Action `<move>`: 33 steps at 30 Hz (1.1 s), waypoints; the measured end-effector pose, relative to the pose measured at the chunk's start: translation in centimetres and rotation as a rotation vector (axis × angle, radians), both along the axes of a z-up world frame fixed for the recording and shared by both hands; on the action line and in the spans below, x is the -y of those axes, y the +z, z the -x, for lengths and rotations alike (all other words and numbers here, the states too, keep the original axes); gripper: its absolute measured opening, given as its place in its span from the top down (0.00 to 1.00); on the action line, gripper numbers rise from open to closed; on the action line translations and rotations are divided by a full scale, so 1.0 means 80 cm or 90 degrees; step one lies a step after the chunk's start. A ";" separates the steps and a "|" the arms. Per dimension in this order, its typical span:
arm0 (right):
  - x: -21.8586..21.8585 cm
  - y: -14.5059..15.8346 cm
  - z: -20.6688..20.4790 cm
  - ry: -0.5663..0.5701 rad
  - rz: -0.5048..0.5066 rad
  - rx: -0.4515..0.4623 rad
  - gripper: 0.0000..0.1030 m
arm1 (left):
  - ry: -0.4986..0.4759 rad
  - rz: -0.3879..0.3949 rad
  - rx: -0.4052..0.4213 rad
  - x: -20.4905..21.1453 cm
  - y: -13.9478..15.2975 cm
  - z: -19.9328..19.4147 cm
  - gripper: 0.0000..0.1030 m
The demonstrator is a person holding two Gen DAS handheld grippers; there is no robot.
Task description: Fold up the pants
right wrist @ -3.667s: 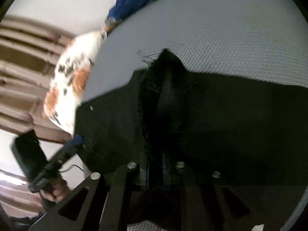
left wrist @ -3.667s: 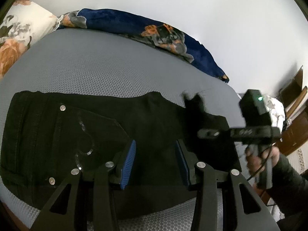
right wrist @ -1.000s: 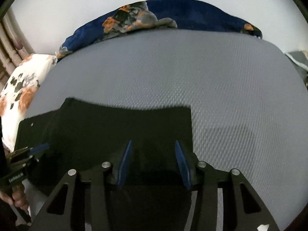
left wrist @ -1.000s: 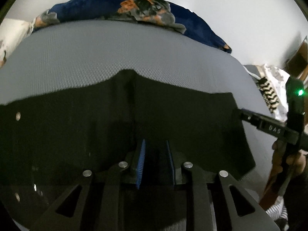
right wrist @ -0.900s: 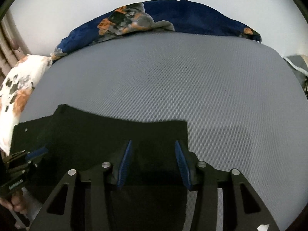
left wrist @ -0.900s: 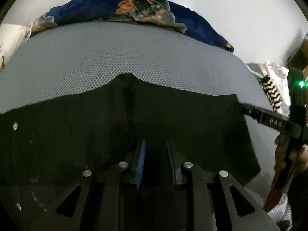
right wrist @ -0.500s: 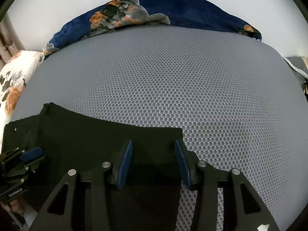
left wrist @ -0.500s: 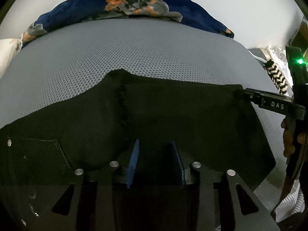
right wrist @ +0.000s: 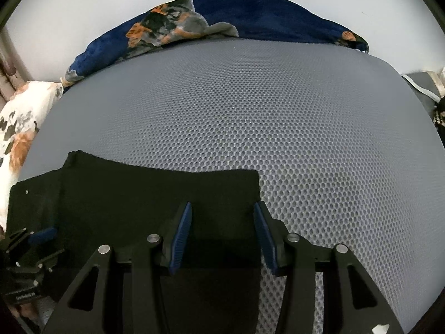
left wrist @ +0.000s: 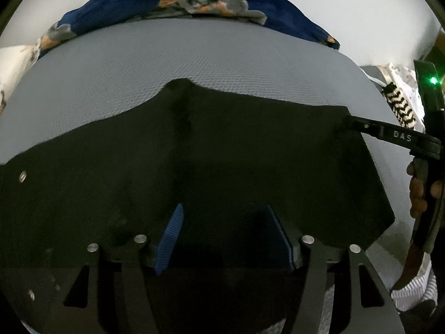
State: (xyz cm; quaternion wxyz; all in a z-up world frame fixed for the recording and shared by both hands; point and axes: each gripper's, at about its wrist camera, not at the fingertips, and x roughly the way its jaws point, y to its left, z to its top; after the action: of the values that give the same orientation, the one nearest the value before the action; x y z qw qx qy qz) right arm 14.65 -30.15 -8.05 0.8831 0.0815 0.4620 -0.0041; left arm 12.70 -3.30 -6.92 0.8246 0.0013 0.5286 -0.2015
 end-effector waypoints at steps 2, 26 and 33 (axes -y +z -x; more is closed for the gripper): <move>-0.003 0.004 0.004 0.001 0.004 0.002 0.57 | 0.013 0.005 0.000 -0.012 0.003 0.005 0.40; -0.092 -0.020 0.052 0.067 -0.010 -0.066 0.56 | 0.146 0.008 0.063 -0.192 0.069 0.043 0.37; -0.139 -0.021 0.056 0.113 -0.004 -0.082 0.55 | 0.206 0.009 0.060 -0.260 0.065 0.046 0.37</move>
State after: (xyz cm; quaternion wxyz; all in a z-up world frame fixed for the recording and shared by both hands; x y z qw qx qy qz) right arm 10.14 -19.04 -9.71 0.8482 0.0423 0.5233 0.0702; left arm 9.04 17.46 -1.71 0.8701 -0.0802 0.4814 -0.0695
